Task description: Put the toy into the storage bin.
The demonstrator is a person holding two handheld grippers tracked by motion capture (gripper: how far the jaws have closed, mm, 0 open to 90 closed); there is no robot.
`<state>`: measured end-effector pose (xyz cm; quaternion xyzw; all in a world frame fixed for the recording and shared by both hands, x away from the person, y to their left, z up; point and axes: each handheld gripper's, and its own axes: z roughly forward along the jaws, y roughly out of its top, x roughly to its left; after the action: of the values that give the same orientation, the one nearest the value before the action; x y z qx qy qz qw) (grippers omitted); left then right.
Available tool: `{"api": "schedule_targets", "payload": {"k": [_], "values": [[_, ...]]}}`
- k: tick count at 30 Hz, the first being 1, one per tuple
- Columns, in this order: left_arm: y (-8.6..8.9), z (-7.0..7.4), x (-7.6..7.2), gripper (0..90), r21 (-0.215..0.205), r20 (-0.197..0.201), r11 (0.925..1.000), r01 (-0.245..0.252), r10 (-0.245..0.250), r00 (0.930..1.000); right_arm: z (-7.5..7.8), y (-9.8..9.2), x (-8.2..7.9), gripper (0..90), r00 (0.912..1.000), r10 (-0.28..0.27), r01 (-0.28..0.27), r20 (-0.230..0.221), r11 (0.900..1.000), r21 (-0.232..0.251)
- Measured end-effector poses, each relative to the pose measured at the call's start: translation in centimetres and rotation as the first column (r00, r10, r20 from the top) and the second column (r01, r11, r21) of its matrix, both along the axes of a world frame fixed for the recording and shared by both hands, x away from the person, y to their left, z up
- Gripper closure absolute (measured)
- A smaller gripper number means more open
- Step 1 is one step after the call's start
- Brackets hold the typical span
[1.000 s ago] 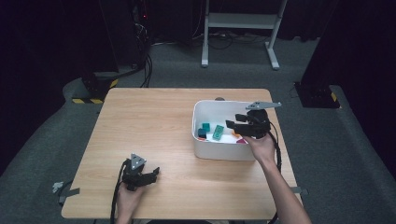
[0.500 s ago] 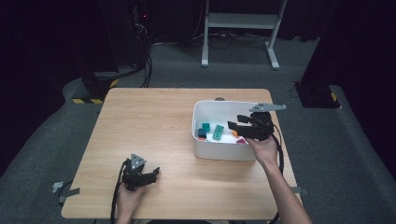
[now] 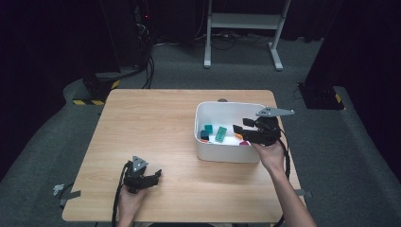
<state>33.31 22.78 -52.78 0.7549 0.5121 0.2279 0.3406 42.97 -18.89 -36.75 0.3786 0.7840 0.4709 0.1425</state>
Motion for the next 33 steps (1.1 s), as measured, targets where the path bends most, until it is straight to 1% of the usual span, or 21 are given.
{"api": "schedule_targets", "payload": {"k": [11,17,20,25,33], "values": [[0.0,0.0,0.0,25.1,0.001,0.0,1.0,0.0,0.0,1.0,0.0,-0.3,-0.8,45.9,1.0,0.001,-0.001,0.009,1.0,0.005],[0.0,0.0,0.0,25.1,0.001,0.0,1.0,0.0,0.0,1.0,0.2,-0.5,-1.4,45.9,0.9997,0.01,-0.01,0.023,1.0,0.007],[0.0,0.0,0.0,25.1,0.001,0.0,1.0,0.0,0.0,1.0,0.2,-0.6,-1.9,45.9,0.9996,0.01,-0.01,0.028,1.0,0.015],[0.0,0.0,0.0,25.1,0.0,0.0,1.0,0.0,0.0,1.0,0.2,-0.6,-2.3,45.9,0.9994,0.017,-0.018,0.028,1.0,0.013],[0.0,0.0,0.0,25.1,0.001,0.0,1.0,0.0,0.0,1.0,0.1,-0.7,-3.4,45.9,0.9985,0.031,-0.032,0.045,0.999,0.021]]}}
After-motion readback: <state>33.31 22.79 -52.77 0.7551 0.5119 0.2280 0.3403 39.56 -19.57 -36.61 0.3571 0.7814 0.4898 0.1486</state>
